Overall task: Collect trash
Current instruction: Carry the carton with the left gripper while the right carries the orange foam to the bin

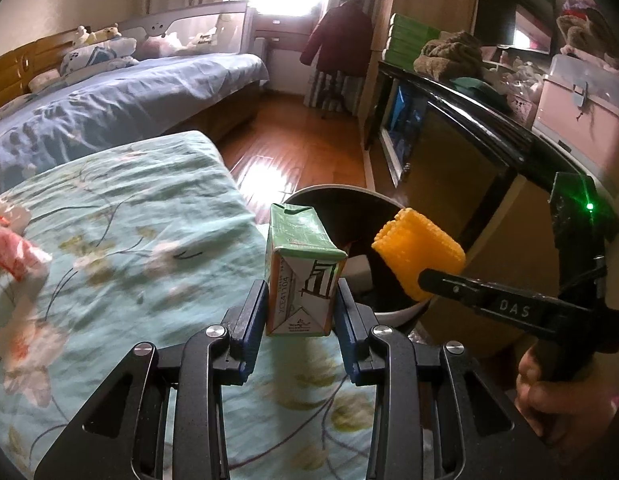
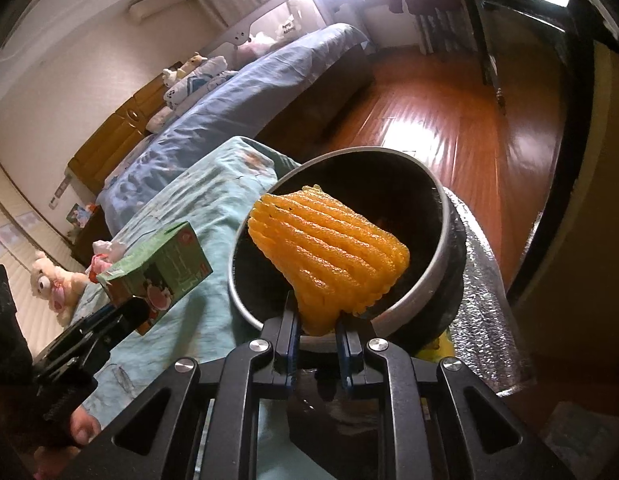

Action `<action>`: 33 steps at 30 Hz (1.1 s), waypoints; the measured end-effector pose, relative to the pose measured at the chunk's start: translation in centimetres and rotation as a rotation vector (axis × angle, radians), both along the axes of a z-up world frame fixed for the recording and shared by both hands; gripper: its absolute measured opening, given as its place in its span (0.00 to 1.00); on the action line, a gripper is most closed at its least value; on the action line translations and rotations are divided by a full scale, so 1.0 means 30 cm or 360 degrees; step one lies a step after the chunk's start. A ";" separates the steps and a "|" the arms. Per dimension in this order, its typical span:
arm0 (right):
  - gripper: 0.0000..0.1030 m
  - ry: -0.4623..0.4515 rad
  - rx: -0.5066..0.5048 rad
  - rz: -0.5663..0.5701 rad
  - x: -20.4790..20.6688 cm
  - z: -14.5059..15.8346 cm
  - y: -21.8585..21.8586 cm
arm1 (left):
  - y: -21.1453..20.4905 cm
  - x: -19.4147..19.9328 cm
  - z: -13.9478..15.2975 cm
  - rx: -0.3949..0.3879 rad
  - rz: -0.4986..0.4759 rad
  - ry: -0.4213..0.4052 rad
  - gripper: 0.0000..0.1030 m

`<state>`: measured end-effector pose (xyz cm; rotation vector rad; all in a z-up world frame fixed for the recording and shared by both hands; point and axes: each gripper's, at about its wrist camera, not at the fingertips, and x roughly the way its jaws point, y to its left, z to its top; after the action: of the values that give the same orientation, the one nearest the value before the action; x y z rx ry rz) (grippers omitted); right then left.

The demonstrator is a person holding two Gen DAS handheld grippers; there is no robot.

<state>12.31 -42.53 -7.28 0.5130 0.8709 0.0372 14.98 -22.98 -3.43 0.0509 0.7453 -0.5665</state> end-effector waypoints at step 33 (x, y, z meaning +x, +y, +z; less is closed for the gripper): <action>0.18 0.0155 -0.0107 0.0063 0.141 -0.033 -0.035 | -0.153 0.134 -0.057 0.0062 -0.0077 0.0116 0.30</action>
<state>16.53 -43.60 -8.28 0.4371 0.9743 0.0192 19.02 -27.57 -5.13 0.0850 0.8279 -0.6025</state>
